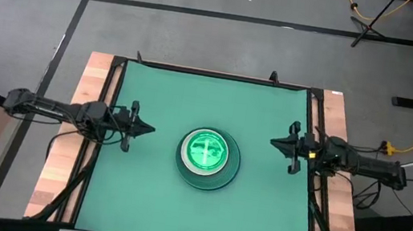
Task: Stack plastic plates
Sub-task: Return to Home Position
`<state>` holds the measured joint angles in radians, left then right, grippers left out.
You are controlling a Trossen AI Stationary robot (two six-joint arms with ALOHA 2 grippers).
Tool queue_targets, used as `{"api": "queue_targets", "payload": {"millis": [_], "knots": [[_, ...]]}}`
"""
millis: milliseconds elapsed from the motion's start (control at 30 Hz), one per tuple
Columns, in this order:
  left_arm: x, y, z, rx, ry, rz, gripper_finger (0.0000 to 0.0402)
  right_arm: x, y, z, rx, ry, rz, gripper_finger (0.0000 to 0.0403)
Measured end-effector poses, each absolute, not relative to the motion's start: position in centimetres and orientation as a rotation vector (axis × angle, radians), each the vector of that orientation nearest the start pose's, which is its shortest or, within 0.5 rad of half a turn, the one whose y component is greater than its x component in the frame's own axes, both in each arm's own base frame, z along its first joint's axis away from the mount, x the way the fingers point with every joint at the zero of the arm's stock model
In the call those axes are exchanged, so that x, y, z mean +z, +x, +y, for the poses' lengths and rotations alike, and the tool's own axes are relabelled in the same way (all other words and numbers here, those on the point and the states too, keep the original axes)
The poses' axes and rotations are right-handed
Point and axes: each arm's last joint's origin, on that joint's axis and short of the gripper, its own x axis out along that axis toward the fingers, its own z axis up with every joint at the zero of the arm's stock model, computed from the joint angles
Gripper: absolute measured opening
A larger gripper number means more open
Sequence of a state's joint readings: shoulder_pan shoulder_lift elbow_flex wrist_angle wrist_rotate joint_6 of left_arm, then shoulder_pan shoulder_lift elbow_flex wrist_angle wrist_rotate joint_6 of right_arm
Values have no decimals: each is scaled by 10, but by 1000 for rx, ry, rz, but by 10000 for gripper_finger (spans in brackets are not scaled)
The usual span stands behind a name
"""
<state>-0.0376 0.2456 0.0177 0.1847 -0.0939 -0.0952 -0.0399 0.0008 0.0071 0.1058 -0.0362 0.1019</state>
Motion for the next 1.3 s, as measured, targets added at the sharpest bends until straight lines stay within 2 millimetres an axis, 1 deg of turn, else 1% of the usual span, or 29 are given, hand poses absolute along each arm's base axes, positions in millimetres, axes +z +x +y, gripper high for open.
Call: {"api": "queue_targets", "payload": {"millis": [67, 233, 400, 533, 700, 967, 1300], "knots": [[165, 112, -1, 58, -98, 27, 6, 174, 97, -3, 2, 104, -86, 23], [169, 108, -1, 72, -88, -14, 6, 171, 97, -3, -4, 123, -54, 23], [170, 104, 0, 91, -35, -31, 6, 171, 97, -3, -2, 122, -59, 23], [173, 97, 1, 118, -39, -76, 6, 170, 97, -3, -2, 123, -51, 23], [170, 97, 2, 142, -81, -52, 6, 170, 97, -4, -26, 145, -52, 23], [169, 98, 2, 153, -54, -37, 6, 167, 98, -3, -27, 181, -18, 23], [168, 98, 2, 151, -53, -31, 6, 167, 98, -4, -27, 184, -16, 23]]}}
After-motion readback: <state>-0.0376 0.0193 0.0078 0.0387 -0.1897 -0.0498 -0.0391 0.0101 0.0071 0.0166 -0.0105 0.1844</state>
